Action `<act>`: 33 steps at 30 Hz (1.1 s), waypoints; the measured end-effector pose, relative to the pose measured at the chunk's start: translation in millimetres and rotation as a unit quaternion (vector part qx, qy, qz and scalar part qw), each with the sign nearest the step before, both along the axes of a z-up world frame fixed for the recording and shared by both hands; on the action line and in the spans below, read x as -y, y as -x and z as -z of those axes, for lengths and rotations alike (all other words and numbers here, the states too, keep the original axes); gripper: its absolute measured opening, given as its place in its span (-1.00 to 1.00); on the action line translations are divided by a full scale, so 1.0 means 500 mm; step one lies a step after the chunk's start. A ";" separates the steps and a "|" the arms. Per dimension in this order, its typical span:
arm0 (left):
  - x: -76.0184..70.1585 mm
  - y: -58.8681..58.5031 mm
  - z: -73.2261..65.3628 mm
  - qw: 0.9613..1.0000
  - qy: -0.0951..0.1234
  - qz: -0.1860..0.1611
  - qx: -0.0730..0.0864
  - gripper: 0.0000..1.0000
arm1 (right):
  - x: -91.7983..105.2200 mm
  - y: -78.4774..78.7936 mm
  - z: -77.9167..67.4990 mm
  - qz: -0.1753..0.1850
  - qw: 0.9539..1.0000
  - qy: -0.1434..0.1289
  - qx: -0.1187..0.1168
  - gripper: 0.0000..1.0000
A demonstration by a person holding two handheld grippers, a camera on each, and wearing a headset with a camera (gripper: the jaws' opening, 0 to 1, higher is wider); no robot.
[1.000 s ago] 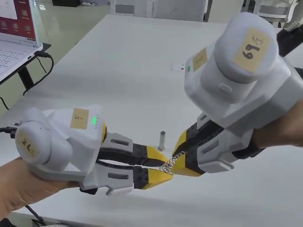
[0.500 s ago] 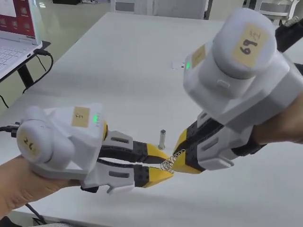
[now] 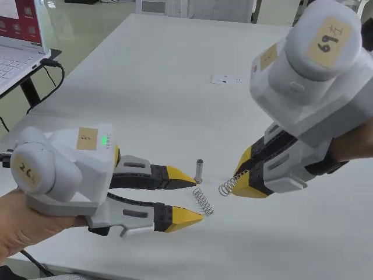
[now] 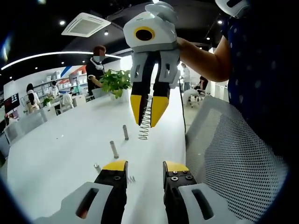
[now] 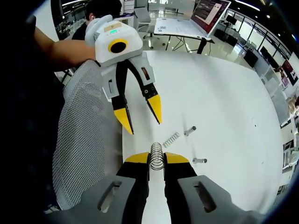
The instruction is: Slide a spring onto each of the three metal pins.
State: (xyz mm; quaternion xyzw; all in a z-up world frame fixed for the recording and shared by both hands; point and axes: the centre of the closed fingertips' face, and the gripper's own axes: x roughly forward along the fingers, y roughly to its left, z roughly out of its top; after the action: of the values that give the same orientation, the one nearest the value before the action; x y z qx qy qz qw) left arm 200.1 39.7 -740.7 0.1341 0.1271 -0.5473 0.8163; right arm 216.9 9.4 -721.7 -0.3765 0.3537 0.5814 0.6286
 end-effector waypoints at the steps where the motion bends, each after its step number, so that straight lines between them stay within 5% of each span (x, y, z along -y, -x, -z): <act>1: -0.002 -0.001 0.002 1.000 0.001 -0.003 -0.002 -0.51 | 0.004 -0.006 -0.001 0.003 1.000 0.001 0.002 -0.83; 15: -0.053 -0.024 0.036 0.998 0.016 -0.051 -0.027 -0.05 | 0.061 -0.093 0.004 0.060 0.998 0.025 0.023 -0.83; 33: -0.078 -0.022 0.056 0.995 0.023 -0.086 -0.040 0.28 | 0.081 -0.171 0.049 0.068 0.994 0.082 0.023 -0.83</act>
State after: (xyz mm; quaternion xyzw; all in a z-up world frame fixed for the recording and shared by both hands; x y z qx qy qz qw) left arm 211.0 78.9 -768.8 0.0819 0.1580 -0.4831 0.8573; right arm 302.6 -31.3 -746.4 -0.4152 0.4101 0.4974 0.6419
